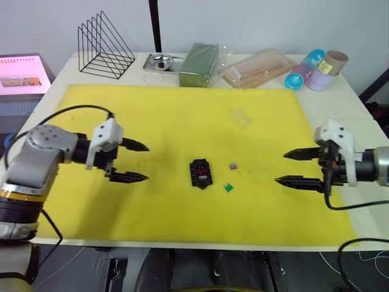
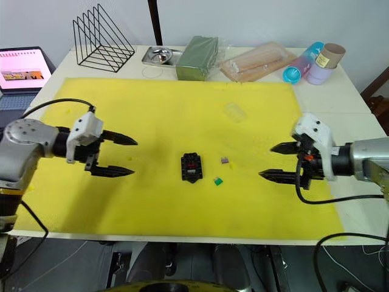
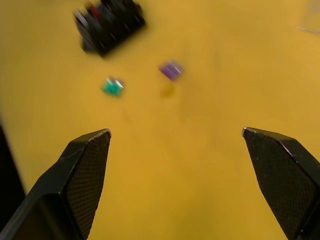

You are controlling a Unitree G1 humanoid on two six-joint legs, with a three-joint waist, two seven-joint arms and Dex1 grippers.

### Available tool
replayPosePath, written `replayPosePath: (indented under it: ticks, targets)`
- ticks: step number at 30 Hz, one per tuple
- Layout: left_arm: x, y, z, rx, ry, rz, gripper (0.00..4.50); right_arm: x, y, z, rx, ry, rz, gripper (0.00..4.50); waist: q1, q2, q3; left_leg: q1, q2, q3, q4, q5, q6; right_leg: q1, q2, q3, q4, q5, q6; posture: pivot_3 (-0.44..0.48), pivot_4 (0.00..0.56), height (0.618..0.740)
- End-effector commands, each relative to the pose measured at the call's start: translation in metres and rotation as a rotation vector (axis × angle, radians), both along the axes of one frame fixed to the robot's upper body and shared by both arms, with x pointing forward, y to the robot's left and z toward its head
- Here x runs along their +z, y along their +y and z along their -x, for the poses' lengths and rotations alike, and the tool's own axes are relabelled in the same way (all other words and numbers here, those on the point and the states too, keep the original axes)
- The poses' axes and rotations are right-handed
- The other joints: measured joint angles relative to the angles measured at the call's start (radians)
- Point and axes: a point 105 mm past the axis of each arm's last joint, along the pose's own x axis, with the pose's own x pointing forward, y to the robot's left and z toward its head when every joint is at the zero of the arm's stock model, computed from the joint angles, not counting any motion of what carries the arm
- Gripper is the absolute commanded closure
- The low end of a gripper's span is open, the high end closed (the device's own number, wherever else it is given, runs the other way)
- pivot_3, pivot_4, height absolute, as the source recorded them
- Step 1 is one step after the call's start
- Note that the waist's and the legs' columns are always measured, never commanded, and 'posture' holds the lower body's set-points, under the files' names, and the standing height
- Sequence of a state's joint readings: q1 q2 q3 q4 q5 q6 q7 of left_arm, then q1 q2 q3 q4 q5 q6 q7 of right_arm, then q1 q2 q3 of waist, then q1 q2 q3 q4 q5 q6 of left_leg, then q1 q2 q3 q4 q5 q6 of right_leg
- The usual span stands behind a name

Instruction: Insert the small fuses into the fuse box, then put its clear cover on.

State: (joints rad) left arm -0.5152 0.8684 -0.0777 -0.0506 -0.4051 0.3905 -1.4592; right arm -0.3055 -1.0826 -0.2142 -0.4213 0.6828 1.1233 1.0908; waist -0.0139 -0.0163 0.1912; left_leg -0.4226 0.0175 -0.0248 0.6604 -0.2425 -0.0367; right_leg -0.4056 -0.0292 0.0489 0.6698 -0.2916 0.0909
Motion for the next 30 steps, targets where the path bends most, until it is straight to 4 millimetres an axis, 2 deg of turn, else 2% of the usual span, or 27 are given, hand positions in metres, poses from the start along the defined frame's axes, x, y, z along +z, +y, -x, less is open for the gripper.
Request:
replayPosePath:
  ticks: [1, 3, 7, 10, 11, 20, 30]
  targets:
    - [0.008, -0.019, 0.007, -0.065, -0.021, 0.032, 0.0, -0.002, 0.022, 0.001, 0.012, 0.112, -0.095, 0.02, -0.001, 0.0, 0.0, 0.0, 0.0, 0.0, 0.0, 0.0, 0.0, 0.0, 0.0, 0.0, 0.0, 0.0, 0.0, 0.0, 0.15, 0.74]
    - [0.008, -0.029, 0.011, -0.093, -0.018, 0.046, 0.0, -0.008, 0.033, -0.001, 0.009, 0.174, -0.117, 0.02, -0.001, 0.0, 0.0, 0.0, 0.0, 0.0, 0.0, 0.0, 0.0, 0.0, 0.0, 0.0, 0.0, 0.0, 0.0, 0.0, 0.15, 0.74]
    - [0.007, -0.035, 0.016, -0.105, -0.021, 0.052, 0.0, -0.009, 0.05, -0.002, 0.026, 0.217, -0.153, 0.02, 0.002, 0.0, 0.0, -0.001, 0.0, -0.002, 0.001, 0.0, 0.0, -0.001, 0.0, 0.0, 0.0, 0.0, 0.0, 0.0, 0.15, 0.74]
    - [0.004, -0.036, 0.015, -0.094, -0.026, 0.056, 0.0, -0.014, 0.057, -0.006, 0.024, 0.246, -0.146, 0.59, 0.001, 0.0, 0.0, -0.001, 0.0, -0.002, 0.001, 0.0, 0.0, 0.0, 0.0, 0.0, 0.0, 0.0, 0.0, 0.0, 0.15, 0.74]
    - [0.003, -0.037, 0.016, -0.089, -0.025, 0.061, 0.0, -0.017, 0.06, -0.006, 0.023, 0.259, -0.139, 0.9, 0.002, 0.0, 0.0, -0.001, -0.001, -0.002, 0.002, 0.0, 0.0, 0.0, 0.0, 0.0, 0.0, 0.0, 0.0, 0.0, 0.15, 0.74]
    - [0.0, -0.04, 0.018, -0.072, -0.039, 0.07, 0.0, -0.039, 0.064, -0.01, -0.003, 0.348, -0.119, 0.9, 0.001, 0.0, 0.0, -0.001, -0.001, -0.002, 0.002, 0.0, 0.001, 0.0, 0.0, -0.001, 0.0, 0.0, 0.0, 0.0, 0.15, 0.74]
    - [0.0, -0.039, 0.016, -0.054, -0.054, 0.069, 0.0, -0.05, 0.064, -0.014, -0.016, 0.375, -0.111, 0.9, 0.0, 0.0, 0.0, -0.001, -0.001, -0.002, 0.002, 0.0, 0.001, 0.0, 0.0, -0.001, 0.0, 0.0, 0.0, 0.0, 0.15, 0.74]
